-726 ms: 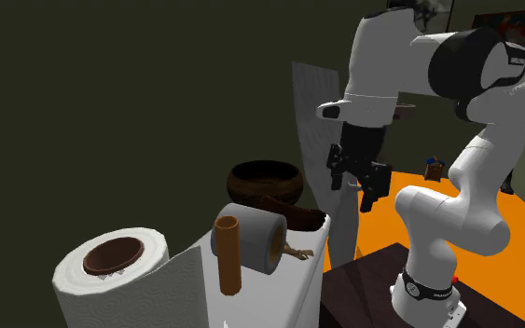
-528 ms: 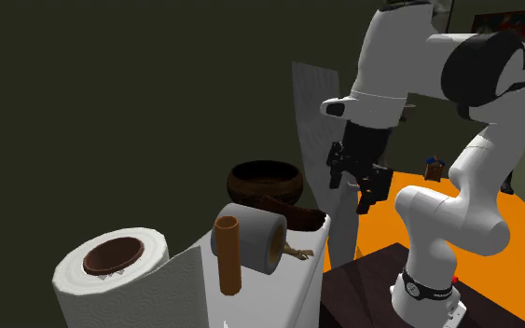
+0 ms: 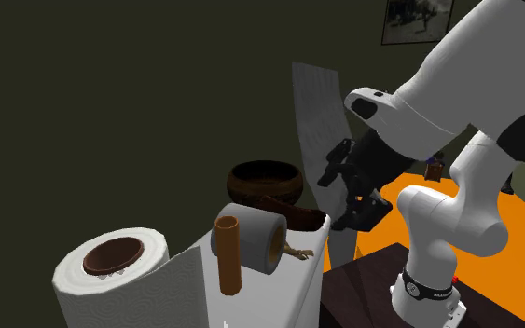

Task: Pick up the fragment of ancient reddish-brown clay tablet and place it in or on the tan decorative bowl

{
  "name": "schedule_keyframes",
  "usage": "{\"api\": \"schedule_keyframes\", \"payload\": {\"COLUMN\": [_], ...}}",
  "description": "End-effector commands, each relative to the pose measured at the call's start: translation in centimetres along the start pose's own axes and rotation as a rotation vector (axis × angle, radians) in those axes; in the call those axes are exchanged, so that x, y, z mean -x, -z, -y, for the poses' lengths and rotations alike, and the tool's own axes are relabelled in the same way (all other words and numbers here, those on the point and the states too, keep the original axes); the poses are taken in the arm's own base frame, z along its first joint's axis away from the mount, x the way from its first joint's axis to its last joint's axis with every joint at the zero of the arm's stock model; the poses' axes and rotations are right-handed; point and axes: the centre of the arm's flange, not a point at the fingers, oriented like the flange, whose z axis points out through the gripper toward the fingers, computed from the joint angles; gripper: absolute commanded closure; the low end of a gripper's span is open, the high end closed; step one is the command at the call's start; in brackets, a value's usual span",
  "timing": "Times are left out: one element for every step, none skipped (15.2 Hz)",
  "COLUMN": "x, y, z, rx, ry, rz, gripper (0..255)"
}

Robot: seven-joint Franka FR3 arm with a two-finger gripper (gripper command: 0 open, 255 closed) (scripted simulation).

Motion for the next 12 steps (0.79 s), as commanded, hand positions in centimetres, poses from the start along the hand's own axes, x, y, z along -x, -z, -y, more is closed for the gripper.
{"api": "schedule_keyframes", "payload": {"x": [-0.1, -0.1, -0.1, -0.1, -0.1, -0.1, -0.1, -0.1, -0.1, -0.1, -0.1, -0.1], "y": [-0.7, -1.3, -1.8, -2.3, -2.8, -3.1, -3.1, -3.1, -3.1, -3.1, -3.1, -3.1], "z": [0.4, 0.3, 0.3, 0.3, 0.3, 0.3, 0.3, 0.3, 0.3, 0.3, 0.3, 0.3], "rx": [0.014, 0.014, 0.014, 0.014, 0.014, 0.014, 0.014, 0.014, 0.014, 0.014, 0.014, 0.014], "ry": [-0.007, -0.007, -0.007, -0.007, -0.007, -0.007, -0.007, -0.007, -0.007, -0.007, -0.007, -0.007], "rz": [-0.01, -0.01, -0.01, -0.01, -0.01, -0.01, -0.01, -0.01, -0.01, -0.01, -0.01, -0.01], "gripper": [0, 0, 0, 0, 0, 0, 0, 0, 0, 0, 0, 0]}}
